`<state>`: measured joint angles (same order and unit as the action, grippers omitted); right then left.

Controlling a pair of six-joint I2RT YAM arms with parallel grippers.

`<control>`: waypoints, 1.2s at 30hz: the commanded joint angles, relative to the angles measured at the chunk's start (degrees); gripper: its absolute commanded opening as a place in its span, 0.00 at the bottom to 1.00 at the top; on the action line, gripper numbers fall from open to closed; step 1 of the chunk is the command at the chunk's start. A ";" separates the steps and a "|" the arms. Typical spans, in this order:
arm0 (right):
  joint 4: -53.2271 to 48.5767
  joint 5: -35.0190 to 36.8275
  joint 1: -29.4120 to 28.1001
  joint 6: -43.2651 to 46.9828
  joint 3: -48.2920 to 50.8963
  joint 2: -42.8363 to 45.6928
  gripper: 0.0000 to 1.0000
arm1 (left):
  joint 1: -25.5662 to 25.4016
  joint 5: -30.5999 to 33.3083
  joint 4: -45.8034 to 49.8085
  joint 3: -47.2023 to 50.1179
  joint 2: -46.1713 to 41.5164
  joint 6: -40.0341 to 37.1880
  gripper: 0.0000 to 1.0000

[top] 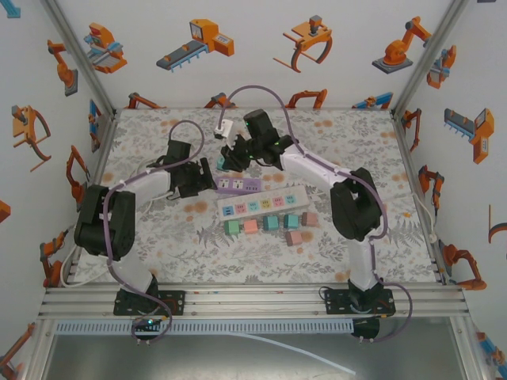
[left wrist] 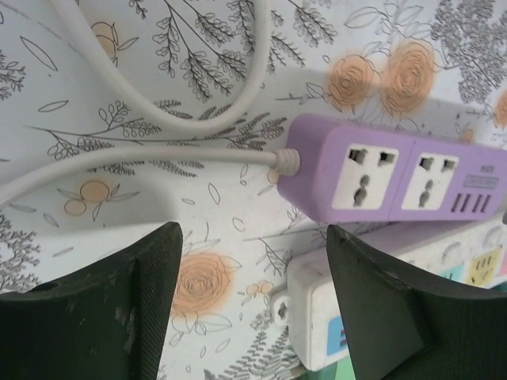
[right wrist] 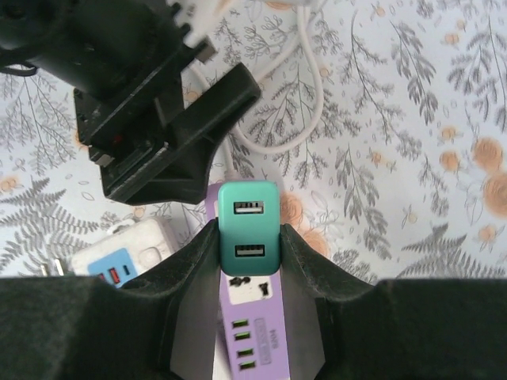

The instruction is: Pull the plug off the socket

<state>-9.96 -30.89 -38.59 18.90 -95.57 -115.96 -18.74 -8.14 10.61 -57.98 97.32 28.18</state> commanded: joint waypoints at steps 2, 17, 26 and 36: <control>5.30 8.77 0.36 -17.61 2.86 8.11 0.13 | -0.93 0.27 1.61 -0.27 -6.97 -2.33 0.69; 17.87 24.03 0.84 -50.13 31.54 31.91 0.15 | -11.84 -11.45 0.59 6.49 -30.70 -19.90 0.73; 19.54 29.66 0.80 -61.53 46.60 44.66 0.15 | -19.64 -16.29 4.75 10.25 -44.56 -30.19 0.76; 15.66 30.42 -3.11 -71.54 60.64 56.69 0.15 | -26.90 -19.81 14.09 10.84 -52.40 -43.21 0.97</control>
<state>6.20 -2.74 -39.55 -47.40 -37.60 -61.95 -44.71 -25.54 20.73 -48.18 45.71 -8.69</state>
